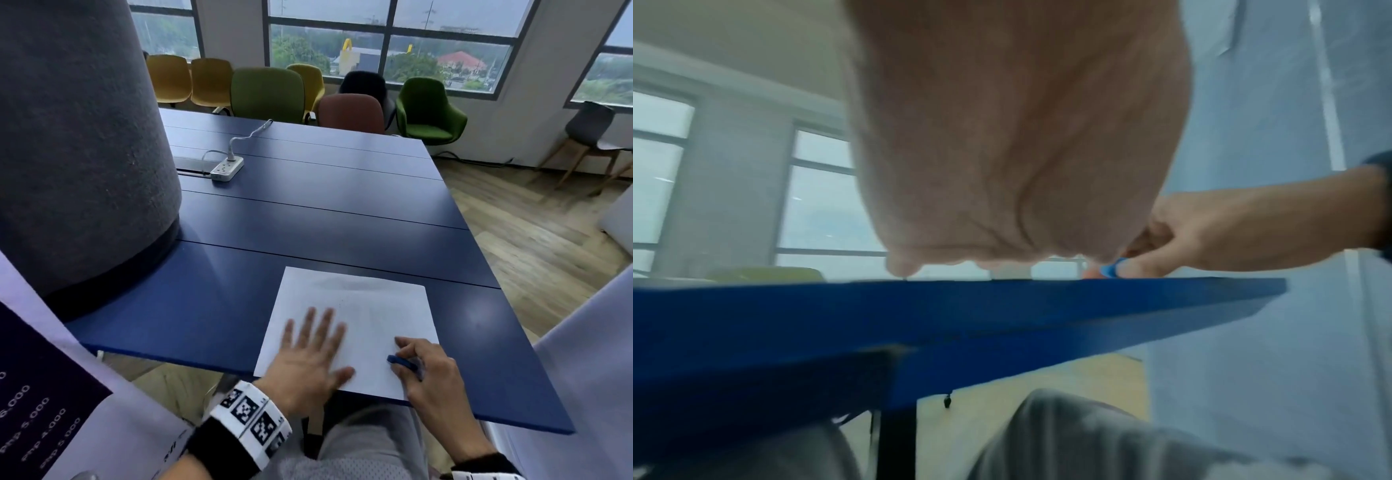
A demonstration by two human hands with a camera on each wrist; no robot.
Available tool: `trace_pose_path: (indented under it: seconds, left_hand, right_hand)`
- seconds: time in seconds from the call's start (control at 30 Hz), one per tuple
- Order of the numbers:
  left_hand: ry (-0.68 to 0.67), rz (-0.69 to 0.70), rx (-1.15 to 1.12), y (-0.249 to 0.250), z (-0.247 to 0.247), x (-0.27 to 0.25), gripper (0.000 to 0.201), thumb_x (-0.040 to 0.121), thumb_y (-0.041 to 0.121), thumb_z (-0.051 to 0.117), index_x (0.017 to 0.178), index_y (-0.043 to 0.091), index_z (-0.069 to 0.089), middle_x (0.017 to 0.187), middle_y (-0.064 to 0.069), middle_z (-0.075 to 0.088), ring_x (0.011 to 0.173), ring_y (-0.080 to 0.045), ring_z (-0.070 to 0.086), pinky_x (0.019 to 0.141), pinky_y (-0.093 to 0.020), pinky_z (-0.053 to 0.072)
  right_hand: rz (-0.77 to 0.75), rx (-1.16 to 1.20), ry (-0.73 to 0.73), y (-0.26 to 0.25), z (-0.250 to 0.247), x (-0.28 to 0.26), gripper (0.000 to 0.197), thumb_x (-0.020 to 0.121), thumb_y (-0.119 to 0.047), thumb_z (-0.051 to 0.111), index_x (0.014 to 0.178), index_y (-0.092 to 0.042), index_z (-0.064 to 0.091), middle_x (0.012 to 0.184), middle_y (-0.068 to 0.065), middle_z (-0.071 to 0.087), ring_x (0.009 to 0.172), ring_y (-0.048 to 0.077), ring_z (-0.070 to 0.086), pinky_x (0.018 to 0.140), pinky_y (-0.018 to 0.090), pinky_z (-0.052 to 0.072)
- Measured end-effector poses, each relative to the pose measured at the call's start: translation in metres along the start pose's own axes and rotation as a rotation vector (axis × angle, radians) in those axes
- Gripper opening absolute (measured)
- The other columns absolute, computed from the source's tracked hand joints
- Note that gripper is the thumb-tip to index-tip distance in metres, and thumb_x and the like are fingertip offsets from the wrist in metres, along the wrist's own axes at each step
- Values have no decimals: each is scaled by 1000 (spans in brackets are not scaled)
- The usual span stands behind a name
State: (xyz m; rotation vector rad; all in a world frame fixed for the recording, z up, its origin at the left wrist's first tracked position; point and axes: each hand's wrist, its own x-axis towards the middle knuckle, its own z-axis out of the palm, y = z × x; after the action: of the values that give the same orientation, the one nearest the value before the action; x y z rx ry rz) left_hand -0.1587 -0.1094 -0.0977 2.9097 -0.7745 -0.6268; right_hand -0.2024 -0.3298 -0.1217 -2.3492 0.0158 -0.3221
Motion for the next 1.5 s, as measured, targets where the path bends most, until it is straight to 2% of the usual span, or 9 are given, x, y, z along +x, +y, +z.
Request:
trace_pose_path:
  seconds: [0.1,0.23,0.33,0.53,0.7,0.8,1.07,1.3,1.5]
  left_hand:
    - [-46,114,36,17,9,2,87,70,77,-18,145,34,-29,153,8,-39,129,-14,-49,112,-51,-25]
    - [-68,-305,-31,-10,-14,-3,86,93,68,6,150,11,-23,156,-6,-34,143,-23,-32,114,-53,-18]
    - [-46,-417,-67,-27,-49,0,94,92,71,6,150,2,-20,156,-14,-31,144,-27,-29,117,-53,-13]
    - [63,-169,28,3,-86,55,92,95,68,19,152,5,-16,158,-11,-28,146,-25,-26,119,-49,-11]
    - [-70,90,37,45,-54,89,76,97,66,16,156,25,-11,159,-1,-27,146,-23,-26,118,-49,-13]
    - [-109,85,75,45,-38,89,79,94,70,11,155,26,-14,158,2,-30,146,-22,-27,117,-49,-16]
    - [-28,-462,-80,-36,-44,54,99,89,77,12,152,6,-17,158,-10,-28,146,-24,-25,116,-49,-13]
    - [-61,-3,12,29,-35,78,81,93,72,9,154,25,-16,155,1,-34,144,-23,-30,116,-51,-16]
    - [-68,-51,14,24,-34,86,86,93,73,11,153,18,-18,157,0,-32,146,-19,-27,116,-50,-18]
  right_hand:
    - [2,-3,-6,-1,-1,0,24,77,-15,77,83,-32,61,101,-33,56,98,8,62,88,42,53]
    - [-4,8,-7,-1,-1,0,25,76,-14,78,84,-31,62,101,-34,56,98,6,62,88,42,53]
    - [-2,4,2,-1,-1,0,27,76,-15,78,83,-34,60,102,-30,58,97,5,61,88,42,53]
    - [24,1,-4,0,0,2,30,75,-14,80,78,-36,58,101,-31,57,95,7,62,87,42,54]
    - [59,-4,20,-4,-3,2,36,72,-14,82,75,-38,55,87,-28,56,82,16,65,78,39,56]
    - [31,19,21,-5,-2,2,34,72,-14,81,73,-37,56,88,-26,61,81,11,65,79,39,55]
    - [49,31,8,2,1,1,38,74,-14,80,76,-42,54,102,-29,59,93,8,64,89,40,54]
    - [80,22,9,2,0,2,34,72,-16,81,73,-40,57,100,-29,61,90,16,65,85,42,56]
    - [65,38,25,-1,-3,3,36,71,-12,82,71,-39,56,98,-27,62,87,12,67,83,41,56]
